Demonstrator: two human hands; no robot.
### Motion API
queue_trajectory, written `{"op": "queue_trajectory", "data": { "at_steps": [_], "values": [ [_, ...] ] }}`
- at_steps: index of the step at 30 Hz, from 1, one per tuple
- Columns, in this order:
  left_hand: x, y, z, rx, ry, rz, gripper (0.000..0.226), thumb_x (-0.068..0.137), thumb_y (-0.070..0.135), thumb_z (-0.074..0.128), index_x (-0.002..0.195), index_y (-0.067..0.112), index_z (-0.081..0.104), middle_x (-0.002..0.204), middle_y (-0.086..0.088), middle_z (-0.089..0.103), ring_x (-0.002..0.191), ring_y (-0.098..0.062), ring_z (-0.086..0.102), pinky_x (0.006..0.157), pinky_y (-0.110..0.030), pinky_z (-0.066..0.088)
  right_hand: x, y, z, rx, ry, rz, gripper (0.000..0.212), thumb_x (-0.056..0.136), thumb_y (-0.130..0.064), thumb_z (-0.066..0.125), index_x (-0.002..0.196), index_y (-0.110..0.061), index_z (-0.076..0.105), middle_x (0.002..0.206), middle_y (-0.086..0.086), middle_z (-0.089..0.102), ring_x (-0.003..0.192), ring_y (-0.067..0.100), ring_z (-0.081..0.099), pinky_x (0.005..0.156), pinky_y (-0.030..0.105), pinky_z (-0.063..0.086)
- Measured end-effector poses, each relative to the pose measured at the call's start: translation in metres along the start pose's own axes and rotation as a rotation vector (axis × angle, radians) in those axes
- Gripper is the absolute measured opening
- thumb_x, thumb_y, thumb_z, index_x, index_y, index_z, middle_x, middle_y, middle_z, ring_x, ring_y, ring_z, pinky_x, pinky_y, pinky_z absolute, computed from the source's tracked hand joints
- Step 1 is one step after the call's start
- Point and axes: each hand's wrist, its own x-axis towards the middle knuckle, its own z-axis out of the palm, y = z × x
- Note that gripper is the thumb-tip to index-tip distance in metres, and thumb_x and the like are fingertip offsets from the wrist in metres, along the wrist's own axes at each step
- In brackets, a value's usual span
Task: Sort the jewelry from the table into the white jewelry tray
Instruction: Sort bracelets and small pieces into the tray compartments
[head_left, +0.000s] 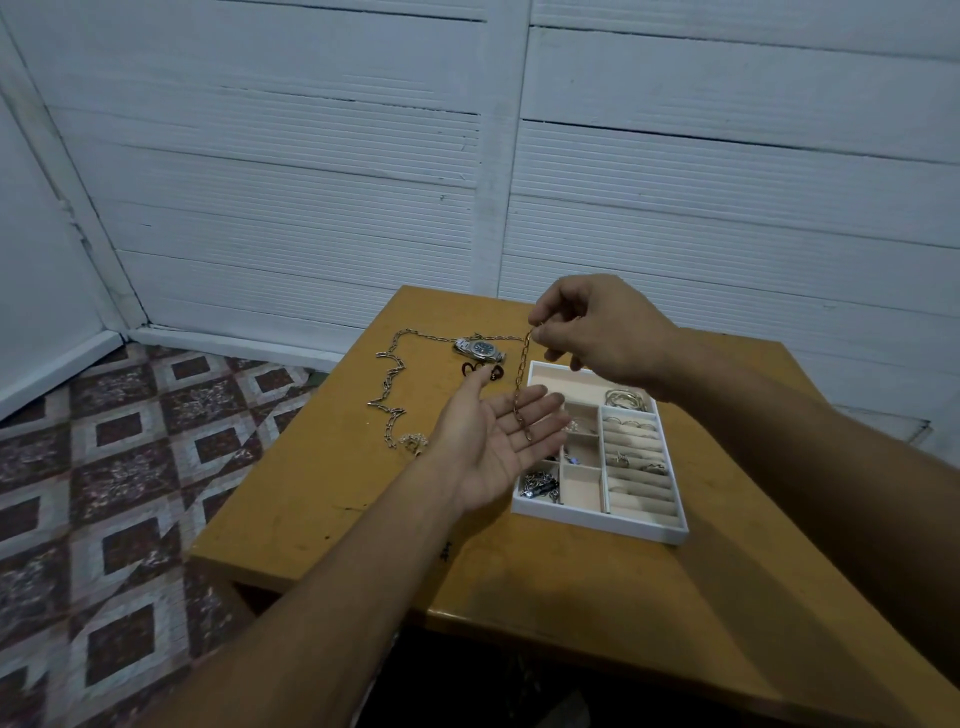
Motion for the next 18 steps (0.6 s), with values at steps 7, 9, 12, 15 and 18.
{"op": "queue_trajectory", "data": {
  "at_steps": [7, 9, 12, 15, 18],
  "values": [
    [0.006, 0.001, -0.004, 0.043, 0.073, -0.009, 0.062, 0.098, 0.050, 0.036, 0.121, -0.004, 0.057, 0.110, -0.022, 0.069, 0.099, -0.033, 0.068, 0.083, -0.040, 0.056, -0.023, 0.017, 0.011, -0.156, -0.116, 0.014, 0.008, 0.087, -0.011, 0.066, 0.092, -0.018, 0.067, 0.082, -0.001, 0.068, 0.069, 0.008, 0.062, 0.057, 0.016, 0.045],
    [0.007, -0.001, -0.004, 0.045, 0.085, -0.010, 0.062, 0.098, 0.050, 0.036, 0.121, -0.004, 0.057, 0.108, -0.022, 0.068, 0.097, -0.032, 0.069, 0.083, -0.040, 0.056, -0.028, 0.024, 0.015, -0.196, -0.156, 0.036, 0.010, 0.086, -0.010, 0.067, 0.091, -0.018, 0.068, 0.082, 0.001, 0.070, 0.071, 0.011, 0.063, 0.060, 0.020, 0.048],
    [0.007, -0.004, -0.003, 0.042, 0.090, -0.016, 0.061, 0.098, 0.049, 0.036, 0.119, -0.003, 0.057, 0.099, -0.020, 0.070, 0.085, -0.029, 0.070, 0.077, -0.039, 0.057, -0.036, 0.034, 0.023, -0.203, -0.194, 0.068, 0.014, 0.083, -0.005, 0.065, 0.089, -0.017, 0.069, 0.081, 0.003, 0.071, 0.073, 0.017, 0.066, 0.069, 0.034, 0.055],
    [0.006, -0.006, -0.001, 0.084, 0.105, -0.018, 0.058, 0.098, 0.050, 0.035, 0.109, -0.001, 0.061, 0.086, -0.017, 0.069, 0.077, -0.027, 0.067, 0.072, -0.037, 0.057, -0.039, 0.040, 0.029, -0.233, -0.187, 0.076, 0.016, 0.081, -0.003, 0.066, 0.087, -0.017, 0.068, 0.083, 0.003, 0.071, 0.079, 0.019, 0.066, 0.076, 0.036, 0.055],
    [0.004, -0.008, 0.002, 0.138, 0.126, -0.018, 0.057, 0.098, 0.050, 0.035, 0.104, 0.001, 0.062, 0.083, -0.014, 0.068, 0.075, -0.024, 0.066, 0.072, -0.035, 0.056, -0.040, 0.044, 0.034, -0.263, -0.177, 0.062, 0.019, 0.080, -0.003, 0.065, 0.084, -0.022, 0.067, 0.081, -0.001, 0.070, 0.078, 0.016, 0.065, 0.072, 0.027, 0.051]
  ]
}}
